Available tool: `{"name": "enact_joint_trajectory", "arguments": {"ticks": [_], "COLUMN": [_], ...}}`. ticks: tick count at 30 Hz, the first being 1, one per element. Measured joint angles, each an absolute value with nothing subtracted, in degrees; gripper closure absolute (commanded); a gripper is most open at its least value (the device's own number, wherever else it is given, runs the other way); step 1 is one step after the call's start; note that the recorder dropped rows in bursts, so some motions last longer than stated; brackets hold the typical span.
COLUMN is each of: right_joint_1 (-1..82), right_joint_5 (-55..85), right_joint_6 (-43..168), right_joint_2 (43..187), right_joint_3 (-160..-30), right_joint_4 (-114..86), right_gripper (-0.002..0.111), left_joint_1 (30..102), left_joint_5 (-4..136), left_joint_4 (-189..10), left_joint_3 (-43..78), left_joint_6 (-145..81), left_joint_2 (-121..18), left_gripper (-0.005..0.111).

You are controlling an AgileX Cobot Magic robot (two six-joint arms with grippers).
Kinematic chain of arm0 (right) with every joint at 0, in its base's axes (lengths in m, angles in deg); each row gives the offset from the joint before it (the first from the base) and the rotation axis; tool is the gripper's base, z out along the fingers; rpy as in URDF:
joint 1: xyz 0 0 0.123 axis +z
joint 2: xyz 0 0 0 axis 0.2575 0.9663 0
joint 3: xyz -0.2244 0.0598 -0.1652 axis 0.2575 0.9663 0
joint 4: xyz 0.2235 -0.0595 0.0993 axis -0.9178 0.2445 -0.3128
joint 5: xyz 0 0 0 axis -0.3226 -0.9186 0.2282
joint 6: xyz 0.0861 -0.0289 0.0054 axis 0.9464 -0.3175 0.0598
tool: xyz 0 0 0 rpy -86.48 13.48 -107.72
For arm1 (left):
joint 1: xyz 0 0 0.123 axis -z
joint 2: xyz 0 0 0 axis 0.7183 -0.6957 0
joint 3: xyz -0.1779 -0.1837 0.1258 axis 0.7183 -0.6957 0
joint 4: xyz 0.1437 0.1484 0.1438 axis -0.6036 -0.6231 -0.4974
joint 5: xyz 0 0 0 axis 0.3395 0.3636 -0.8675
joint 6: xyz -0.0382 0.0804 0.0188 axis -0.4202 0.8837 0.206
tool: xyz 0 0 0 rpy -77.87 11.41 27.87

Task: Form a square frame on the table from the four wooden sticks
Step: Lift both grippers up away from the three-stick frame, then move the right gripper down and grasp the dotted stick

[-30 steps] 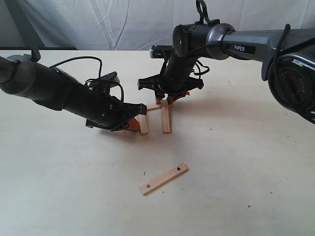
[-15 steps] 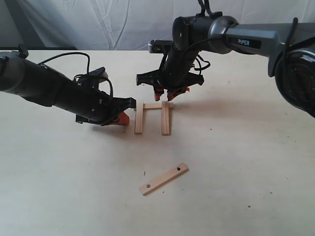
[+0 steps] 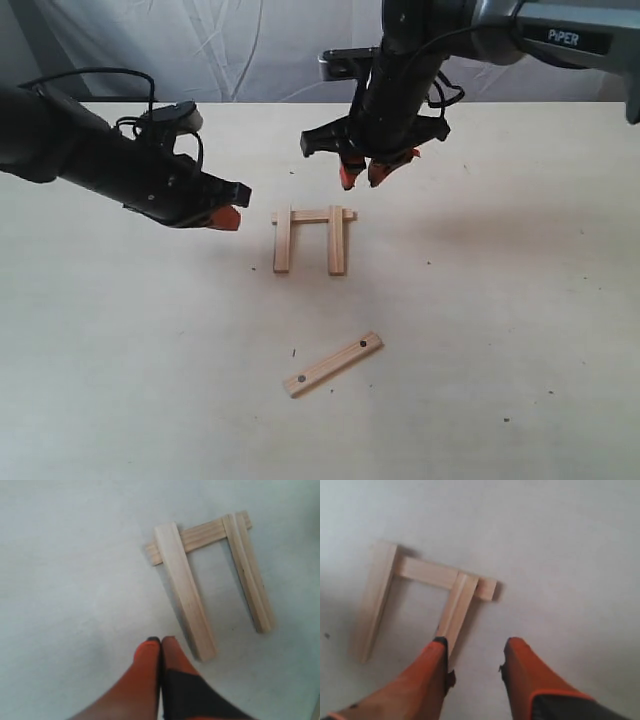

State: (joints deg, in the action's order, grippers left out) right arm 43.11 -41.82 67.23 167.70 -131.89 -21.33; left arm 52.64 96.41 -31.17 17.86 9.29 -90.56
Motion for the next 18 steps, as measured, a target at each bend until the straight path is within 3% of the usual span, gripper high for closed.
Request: {"name": "enact_joint_trajectory", "arguments": {"ticks": [11, 18], "right_joint_1": [45.33, 48.68], "right_joint_5": [-40.57, -40.57], "right_joint_6": [29.25, 6.07], "right_joint_2": [157.80, 156.11], "right_joint_3": [-110.57, -103.45], "right_joint_4": [-37.13, -42.34], "right_gripper": [0.070, 0.069], "left_joint_1": [52.28, 52.28], "left_joint_5": [91.53, 89.39], "left_joint_4": [-40.40, -40.40], "left_joint_3": [6.40, 1.88], "left_joint_6": [6.11, 6.02], "left_joint_2": [-79.11, -72.82], "left_gripper": [0.107, 0.107]}}
